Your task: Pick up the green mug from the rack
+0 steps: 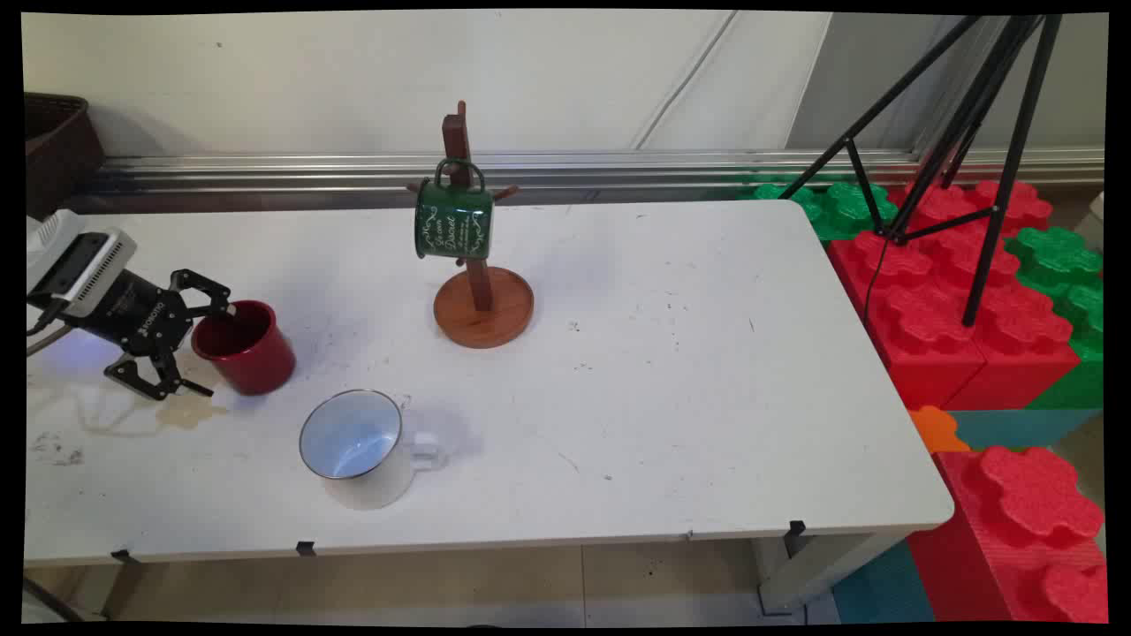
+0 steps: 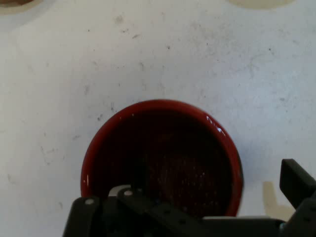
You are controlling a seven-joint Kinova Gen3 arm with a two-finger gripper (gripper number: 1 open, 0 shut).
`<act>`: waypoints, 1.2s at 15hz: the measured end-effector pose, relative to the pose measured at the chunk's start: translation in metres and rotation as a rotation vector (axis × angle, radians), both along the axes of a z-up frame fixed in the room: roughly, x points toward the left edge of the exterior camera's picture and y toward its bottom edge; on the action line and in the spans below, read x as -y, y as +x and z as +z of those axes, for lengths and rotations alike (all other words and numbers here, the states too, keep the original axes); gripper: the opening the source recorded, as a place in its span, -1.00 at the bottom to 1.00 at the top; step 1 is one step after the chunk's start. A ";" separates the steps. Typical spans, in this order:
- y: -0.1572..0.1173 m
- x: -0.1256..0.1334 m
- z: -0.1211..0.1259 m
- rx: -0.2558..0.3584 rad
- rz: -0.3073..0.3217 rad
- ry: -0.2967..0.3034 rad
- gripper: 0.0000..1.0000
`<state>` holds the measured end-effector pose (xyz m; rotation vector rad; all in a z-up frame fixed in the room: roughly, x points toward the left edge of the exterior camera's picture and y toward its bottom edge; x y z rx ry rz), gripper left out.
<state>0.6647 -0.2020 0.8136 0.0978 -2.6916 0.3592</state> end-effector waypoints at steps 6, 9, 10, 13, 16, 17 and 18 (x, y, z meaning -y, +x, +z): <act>0.001 -0.002 0.010 -0.043 0.023 0.009 1.00; 0.001 -0.005 0.018 -0.089 0.058 0.022 1.00; 0.001 -0.006 0.021 -0.105 0.070 0.026 1.00; 0.002 -0.009 0.030 -0.157 0.109 0.038 1.00; 0.004 -0.013 0.039 -0.214 0.155 0.052 1.00; 0.005 -0.014 0.041 -0.232 0.171 0.057 1.00; 0.006 -0.015 0.044 -0.254 0.189 0.063 1.00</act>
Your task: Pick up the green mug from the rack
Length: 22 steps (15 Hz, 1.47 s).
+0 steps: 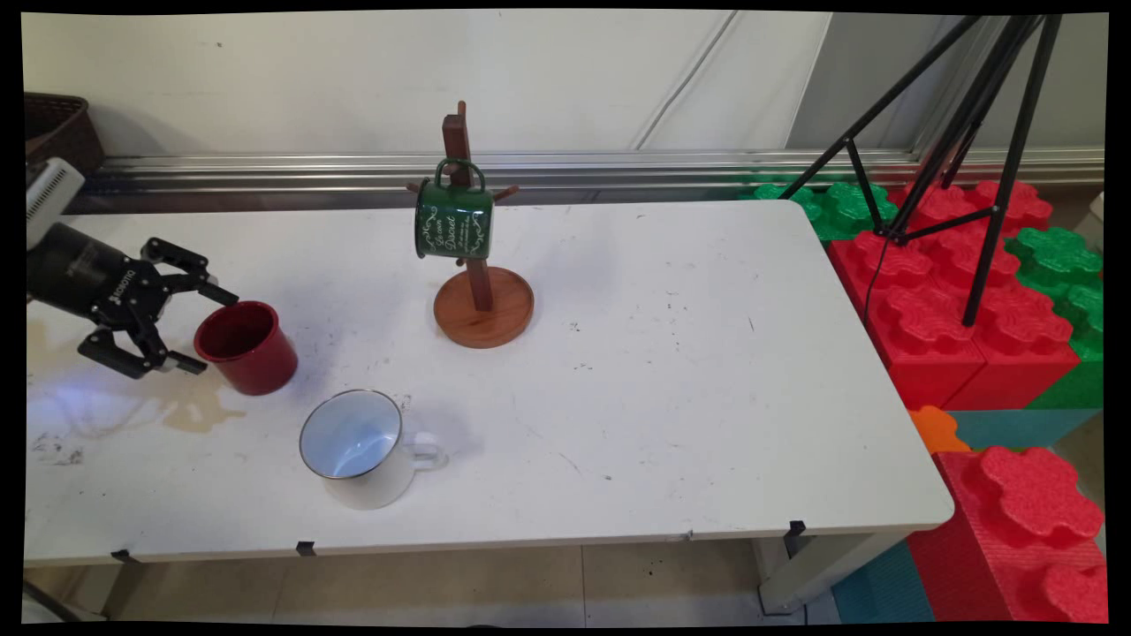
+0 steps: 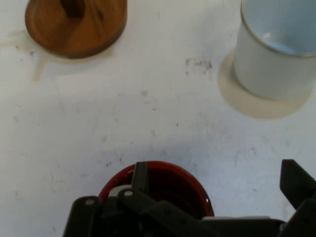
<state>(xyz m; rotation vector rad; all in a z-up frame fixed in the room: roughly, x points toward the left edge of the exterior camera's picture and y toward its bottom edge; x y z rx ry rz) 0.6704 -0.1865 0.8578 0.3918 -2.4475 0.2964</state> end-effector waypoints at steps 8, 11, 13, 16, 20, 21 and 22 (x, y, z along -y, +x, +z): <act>0.005 -0.008 0.018 -0.162 0.117 0.029 1.00; 0.005 -0.010 0.021 -0.207 0.138 0.033 1.00; 0.004 -0.012 0.022 -0.245 0.153 0.037 1.00; 0.004 -0.014 0.022 -0.271 0.165 0.040 1.00; 0.003 -0.015 0.023 -0.318 0.185 0.042 1.00; 0.002 -0.015 0.024 -0.331 0.188 0.042 1.00; 0.001 -0.015 0.026 -0.347 0.190 0.039 1.00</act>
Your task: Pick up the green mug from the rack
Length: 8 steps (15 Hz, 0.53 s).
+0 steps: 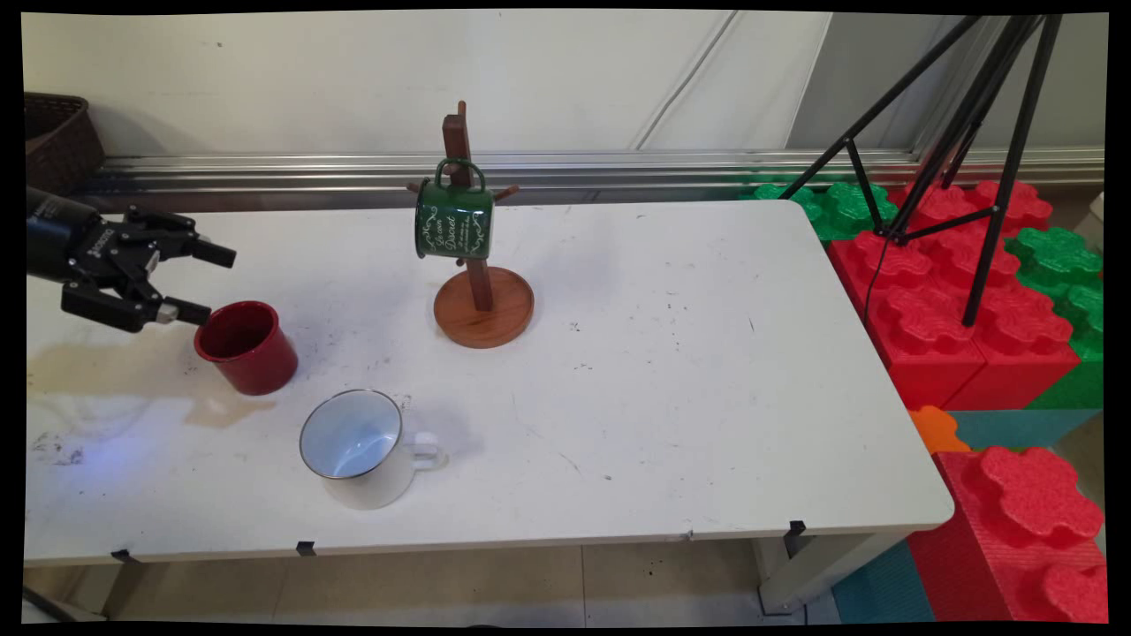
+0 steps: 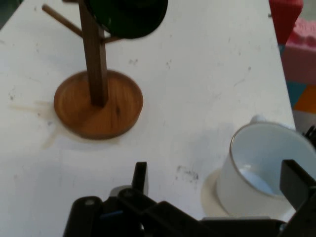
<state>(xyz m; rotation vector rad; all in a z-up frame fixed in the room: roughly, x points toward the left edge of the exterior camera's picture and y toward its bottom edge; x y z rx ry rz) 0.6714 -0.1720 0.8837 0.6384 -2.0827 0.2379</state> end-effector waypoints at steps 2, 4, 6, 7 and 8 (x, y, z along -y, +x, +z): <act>-0.003 0.002 0.004 -0.030 0.003 -0.009 1.00; -0.006 0.004 0.006 -0.051 0.004 -0.018 1.00; -0.009 0.007 0.007 -0.071 0.006 -0.025 1.00; -0.011 0.010 0.008 -0.084 0.006 -0.029 1.00; -0.013 0.012 0.009 -0.095 0.006 -0.033 1.00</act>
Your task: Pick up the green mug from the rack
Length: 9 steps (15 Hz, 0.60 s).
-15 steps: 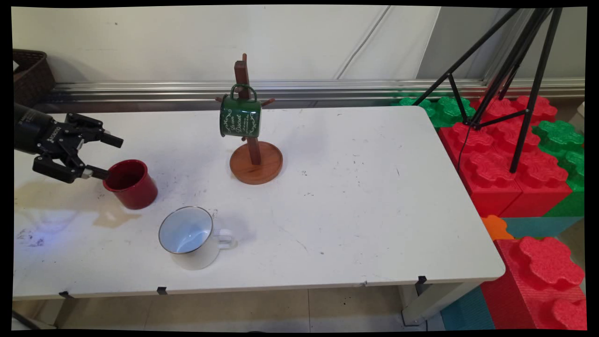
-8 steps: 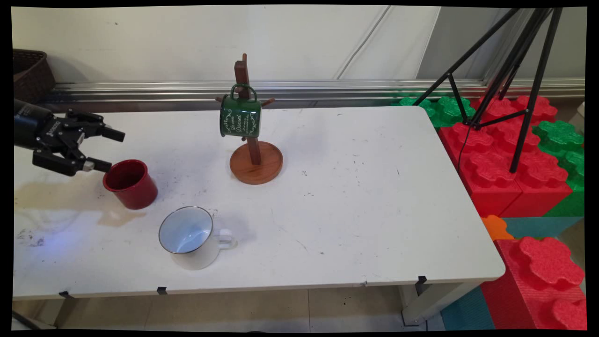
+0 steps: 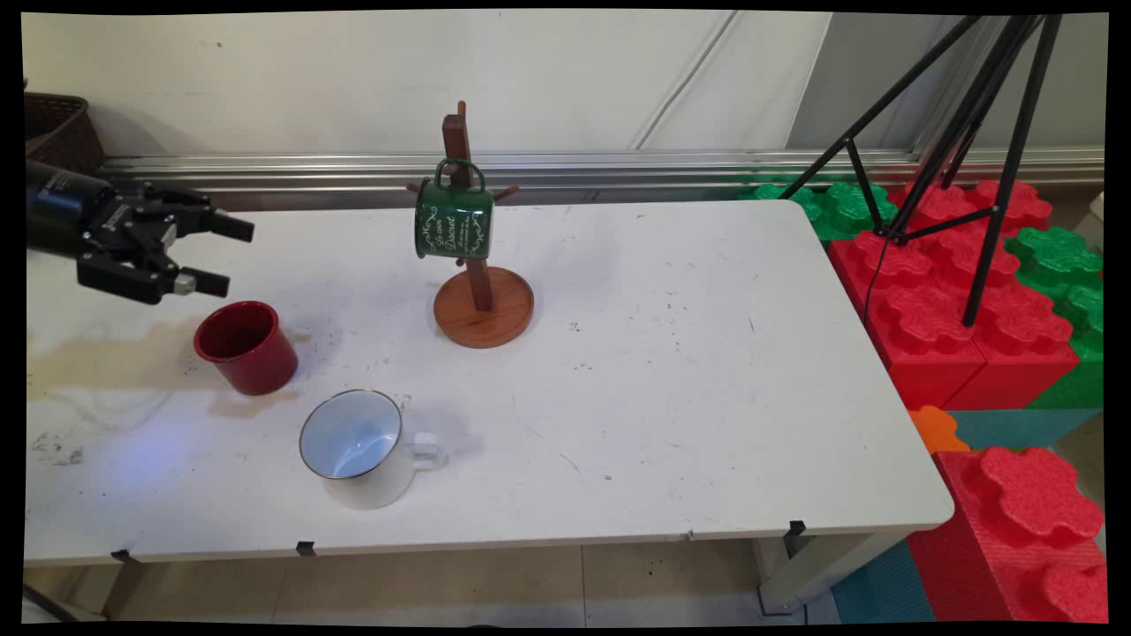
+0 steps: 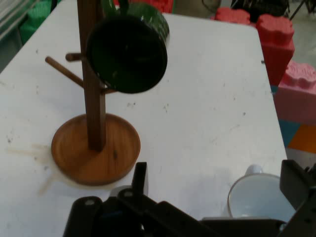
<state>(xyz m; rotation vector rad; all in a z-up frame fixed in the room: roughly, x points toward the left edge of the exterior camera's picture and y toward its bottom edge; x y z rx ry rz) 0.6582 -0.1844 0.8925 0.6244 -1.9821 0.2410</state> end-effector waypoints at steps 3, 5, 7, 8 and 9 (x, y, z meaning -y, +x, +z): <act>-0.007 0.007 0.000 -0.029 -0.003 -0.009 1.00; -0.013 0.012 -0.001 -0.044 -0.007 -0.014 1.00; -0.019 0.017 -0.002 -0.059 -0.008 -0.019 1.00; -0.022 0.020 -0.002 -0.067 -0.009 -0.022 1.00; -0.026 0.023 -0.003 -0.074 -0.009 -0.025 1.00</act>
